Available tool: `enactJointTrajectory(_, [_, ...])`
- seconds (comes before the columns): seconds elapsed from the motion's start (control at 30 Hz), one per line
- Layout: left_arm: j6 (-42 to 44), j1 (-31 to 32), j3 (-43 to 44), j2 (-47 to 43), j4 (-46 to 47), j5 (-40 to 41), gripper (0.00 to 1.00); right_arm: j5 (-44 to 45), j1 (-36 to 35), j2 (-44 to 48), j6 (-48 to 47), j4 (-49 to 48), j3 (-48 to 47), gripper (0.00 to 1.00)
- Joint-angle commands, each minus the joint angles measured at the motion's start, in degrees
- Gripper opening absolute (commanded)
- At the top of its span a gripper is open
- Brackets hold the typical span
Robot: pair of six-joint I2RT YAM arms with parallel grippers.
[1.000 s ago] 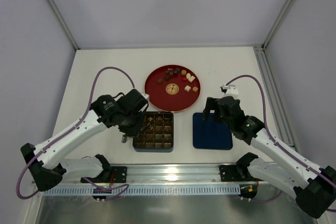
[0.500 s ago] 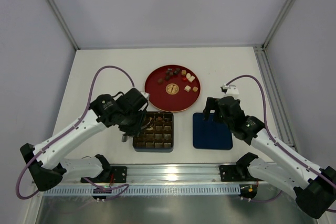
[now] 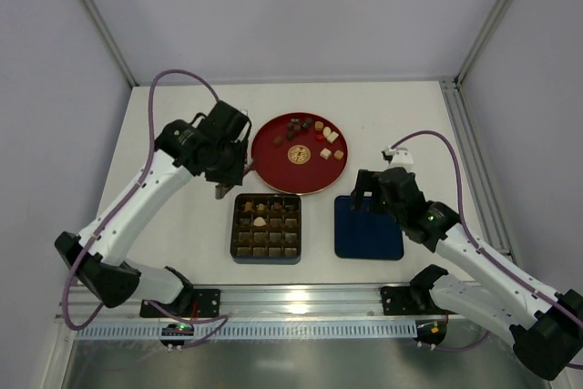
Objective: Pack the chocolate
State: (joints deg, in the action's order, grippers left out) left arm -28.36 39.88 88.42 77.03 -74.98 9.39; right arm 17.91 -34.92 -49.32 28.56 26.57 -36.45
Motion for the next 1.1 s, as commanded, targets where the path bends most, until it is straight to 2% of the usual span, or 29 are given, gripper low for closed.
enactJointTrajectory(0.0, [4.53, -7.87, 4.47, 4.77, 4.92, 2.47, 0.37, -1.47, -0.24, 1.59, -1.13, -1.69, -2.93, 1.00])
enactJointTrajectory(0.2, [6.30, -23.40, 8.70, 16.45, 15.97, 1.42, 0.37, -2.70, -0.24, 2.03, -2.54, -0.99, -4.16, 1.00])
enactJointTrajectory(0.33, [5.60, -29.85, 9.05, 23.92, 21.78, 1.50, 0.34, -2.44, -0.24, 2.65, -3.15, 0.68, -5.83, 1.00])
enactJointTrajectory(0.67, [5.60, -35.13, 2.90, 32.20, 35.42, 4.68, 0.42, -1.92, -0.24, 4.23, -2.80, 1.21, -4.95, 1.00])
enactJointTrajectory(0.87, [5.07, -36.19, 0.27, 36.34, 36.13, 3.88, 0.47, -0.95, -0.24, 4.85, -3.24, 1.73, -4.25, 1.00])
enactJointTrajectory(0.93, [5.07, -36.10, -0.53, 37.48, 36.13, 3.88, 0.53, -0.86, -0.24, 4.85, -3.24, 1.73, -4.07, 1.00])
enactJointTrajectory(1.0, [4.81, -36.19, -1.67, 38.18, 36.31, 3.80, 0.54, -1.04, -0.24, 4.85, -2.98, 1.64, -3.63, 1.00])
enactJointTrajectory(1.07, [4.72, -36.10, -2.37, 38.36, 36.75, 3.80, 0.61, -1.21, -0.24, 4.94, -2.98, 1.65, -3.37, 1.00])
